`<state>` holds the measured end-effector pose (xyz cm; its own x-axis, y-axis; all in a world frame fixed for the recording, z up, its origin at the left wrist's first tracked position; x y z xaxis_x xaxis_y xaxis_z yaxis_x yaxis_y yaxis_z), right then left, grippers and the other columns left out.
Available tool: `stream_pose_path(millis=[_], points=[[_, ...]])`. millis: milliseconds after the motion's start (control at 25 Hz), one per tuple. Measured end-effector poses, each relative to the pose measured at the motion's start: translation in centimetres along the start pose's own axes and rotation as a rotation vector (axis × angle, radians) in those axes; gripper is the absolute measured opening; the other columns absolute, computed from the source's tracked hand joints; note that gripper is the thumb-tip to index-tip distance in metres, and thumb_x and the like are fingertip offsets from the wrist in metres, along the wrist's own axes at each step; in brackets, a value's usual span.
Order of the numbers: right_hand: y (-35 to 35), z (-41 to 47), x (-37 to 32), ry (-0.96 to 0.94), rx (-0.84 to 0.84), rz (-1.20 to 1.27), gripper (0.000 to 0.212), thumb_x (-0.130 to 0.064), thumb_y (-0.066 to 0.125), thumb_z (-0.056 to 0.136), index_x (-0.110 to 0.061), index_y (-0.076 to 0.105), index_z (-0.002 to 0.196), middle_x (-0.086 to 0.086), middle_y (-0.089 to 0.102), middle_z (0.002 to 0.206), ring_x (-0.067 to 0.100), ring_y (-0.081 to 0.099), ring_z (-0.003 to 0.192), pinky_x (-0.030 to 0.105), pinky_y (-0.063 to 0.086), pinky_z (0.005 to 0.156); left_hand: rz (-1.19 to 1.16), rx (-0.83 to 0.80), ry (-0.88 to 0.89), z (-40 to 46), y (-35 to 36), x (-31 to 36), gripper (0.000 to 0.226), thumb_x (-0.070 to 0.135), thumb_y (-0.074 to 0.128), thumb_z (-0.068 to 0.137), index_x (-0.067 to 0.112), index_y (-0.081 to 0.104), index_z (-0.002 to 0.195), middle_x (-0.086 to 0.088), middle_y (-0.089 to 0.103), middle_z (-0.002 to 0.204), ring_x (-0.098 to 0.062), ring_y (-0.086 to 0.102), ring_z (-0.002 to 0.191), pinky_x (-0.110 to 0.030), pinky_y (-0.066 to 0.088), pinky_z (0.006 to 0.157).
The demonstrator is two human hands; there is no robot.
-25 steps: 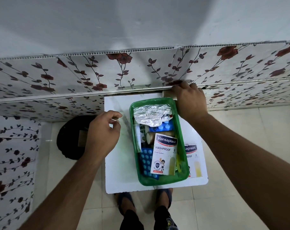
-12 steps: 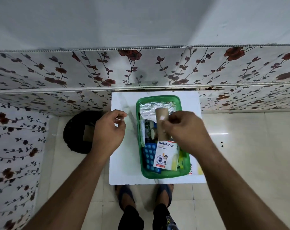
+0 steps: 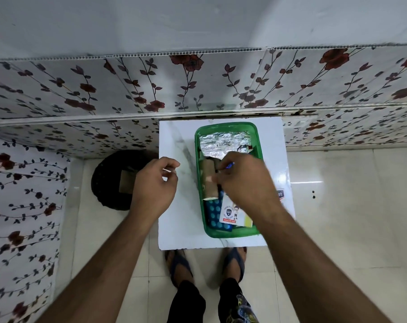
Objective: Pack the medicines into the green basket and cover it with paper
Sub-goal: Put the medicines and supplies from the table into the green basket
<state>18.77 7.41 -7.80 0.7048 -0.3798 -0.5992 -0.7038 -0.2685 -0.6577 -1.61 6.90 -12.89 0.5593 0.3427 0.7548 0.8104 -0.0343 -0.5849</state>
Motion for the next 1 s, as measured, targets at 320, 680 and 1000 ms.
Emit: stream_pose_path(millis=[320,680,1000], points=[[-4.8,-2.7,16.0,0.4,0.113,-0.055,0.045,-0.042,0.081,0.072,-0.022,0.06,0.106,-0.001,0.068,0.097,0.021,0.064,0.086,0.031,0.044,0.068,0.028,-0.029,-0.01,-0.7,0.9,0.6,0.023,0.006,0.056,0.089,0.024,0.07,0.095,0.014,0.067,0.093,-0.002,0.061,0.08,-0.021,0.045,0.066],[-1.3,-2.5,19.7,0.489,0.148,-0.022,0.052,-0.038,0.081,0.069,-0.027,0.058,0.114,-0.002,0.071,0.104,0.022,0.067,0.088,0.037,0.055,0.074,0.062,-0.021,-0.024,-1.0,1.3,0.3,0.022,0.007,0.057,0.089,0.025,0.07,0.092,0.015,0.067,0.089,0.006,0.059,0.074,-0.016,0.043,0.061],[-10.9,-5.9,9.6,0.176,0.641,0.457,0.005,-0.016,0.07,0.088,-0.019,0.067,0.091,-0.002,0.071,0.085,0.01,0.064,0.066,0.016,0.05,0.053,0.026,-0.005,-0.024,-1.0,0.7,0.6,0.022,0.005,0.056,0.089,0.022,0.07,0.094,0.017,0.064,0.083,-0.003,0.059,0.07,-0.019,0.042,0.061]])
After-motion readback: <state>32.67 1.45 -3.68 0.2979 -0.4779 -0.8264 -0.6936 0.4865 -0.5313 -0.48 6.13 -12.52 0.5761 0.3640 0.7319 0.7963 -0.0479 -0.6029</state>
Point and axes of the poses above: each hand's wrist, its own z-axis towards the middle knuckle, its own y-axis out of the palm, x = y × z, the point moved 5 cm from there along z, towards the middle knuckle
